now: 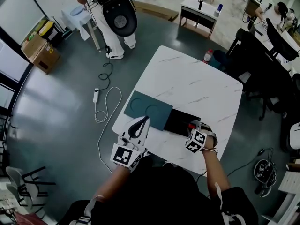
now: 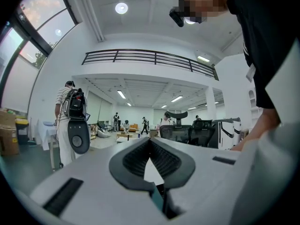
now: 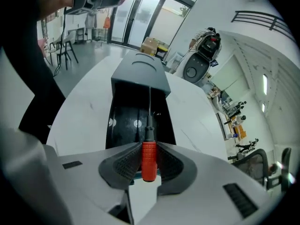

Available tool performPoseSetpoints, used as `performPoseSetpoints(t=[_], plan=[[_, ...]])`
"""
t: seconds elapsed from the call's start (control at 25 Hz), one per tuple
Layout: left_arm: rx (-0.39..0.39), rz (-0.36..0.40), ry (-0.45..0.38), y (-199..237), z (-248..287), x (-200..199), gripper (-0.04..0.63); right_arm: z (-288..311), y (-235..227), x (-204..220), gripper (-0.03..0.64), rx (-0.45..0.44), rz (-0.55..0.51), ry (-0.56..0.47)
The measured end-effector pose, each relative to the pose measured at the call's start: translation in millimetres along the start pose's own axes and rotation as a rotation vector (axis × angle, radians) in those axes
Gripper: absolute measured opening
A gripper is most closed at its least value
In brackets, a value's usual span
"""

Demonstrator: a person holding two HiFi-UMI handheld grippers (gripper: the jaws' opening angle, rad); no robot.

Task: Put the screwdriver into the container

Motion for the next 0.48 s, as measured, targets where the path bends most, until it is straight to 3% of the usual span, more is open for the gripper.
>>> performPoseSetpoints(t=[0.48], plan=[[-0.02,-0.013,0.008,8,-2,5,0.005,39,4,2,0.109,-0.086,-0.043,0.13]])
Point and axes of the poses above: the fingertips, and each gripper's own axes: z forward along the fingers, y to its left, x out of its underside, the point moved 10 cm from there along -z, backward along the fingers, and after that the axes turned 2 degrees about -z, right-handed, at the moved point
